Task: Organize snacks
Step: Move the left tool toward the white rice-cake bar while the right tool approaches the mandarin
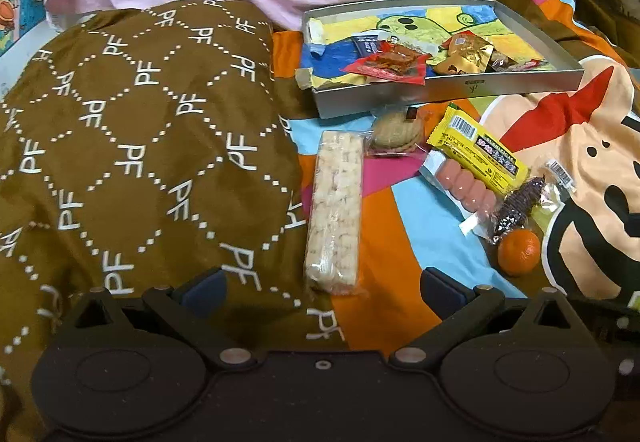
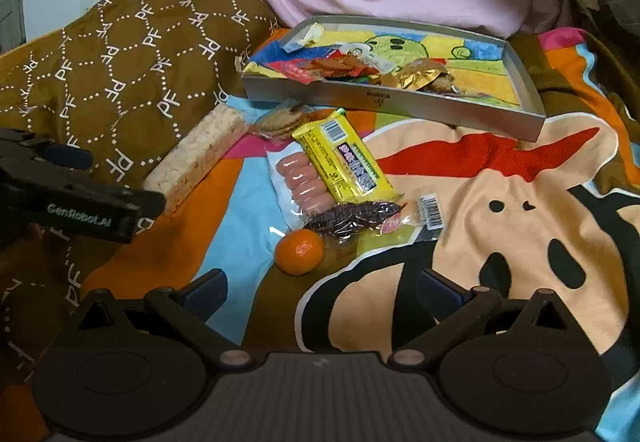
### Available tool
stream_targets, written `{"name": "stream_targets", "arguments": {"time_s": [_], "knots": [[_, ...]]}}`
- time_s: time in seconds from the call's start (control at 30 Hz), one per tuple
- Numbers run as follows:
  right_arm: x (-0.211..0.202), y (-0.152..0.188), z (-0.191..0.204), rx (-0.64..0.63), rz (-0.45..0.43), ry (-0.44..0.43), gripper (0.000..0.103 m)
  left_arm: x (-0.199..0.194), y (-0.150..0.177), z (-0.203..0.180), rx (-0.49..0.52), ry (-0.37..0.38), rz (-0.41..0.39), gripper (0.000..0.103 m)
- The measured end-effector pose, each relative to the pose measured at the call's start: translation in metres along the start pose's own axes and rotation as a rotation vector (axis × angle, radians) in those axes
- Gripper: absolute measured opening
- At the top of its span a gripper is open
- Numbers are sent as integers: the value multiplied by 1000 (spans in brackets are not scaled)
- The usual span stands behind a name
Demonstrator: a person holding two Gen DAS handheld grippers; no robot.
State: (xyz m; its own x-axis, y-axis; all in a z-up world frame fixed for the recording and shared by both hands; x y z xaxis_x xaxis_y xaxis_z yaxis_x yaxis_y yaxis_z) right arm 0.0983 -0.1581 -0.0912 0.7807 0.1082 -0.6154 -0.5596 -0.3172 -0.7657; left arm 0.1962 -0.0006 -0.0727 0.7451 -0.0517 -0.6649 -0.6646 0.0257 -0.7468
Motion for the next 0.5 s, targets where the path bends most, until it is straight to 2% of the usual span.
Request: {"name": "stream_targets", "arguments": {"time_s": [0.3, 0.5], "knots": [[17, 0, 5, -8, 9, -6, 103, 18, -6, 4, -27, 27, -11, 102], [25, -3, 12, -41, -8, -3, 103, 25, -13, 1, -26, 98, -43, 102]]}}
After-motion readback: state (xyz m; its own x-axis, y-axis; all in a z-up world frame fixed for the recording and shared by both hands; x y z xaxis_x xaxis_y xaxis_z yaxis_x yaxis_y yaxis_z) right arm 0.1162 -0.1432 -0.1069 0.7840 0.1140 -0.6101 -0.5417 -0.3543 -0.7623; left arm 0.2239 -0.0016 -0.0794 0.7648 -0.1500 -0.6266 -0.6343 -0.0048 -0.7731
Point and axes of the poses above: each gripper's, at about its wrist camera, not at the fingertips, and x roughly the way its jaws point, z to its left, y to its underside, the point moved 5 cm from there along x, roughly the way its jaws point, and after that the axes turned 12 degrees about -x, right-handed, at the moved point
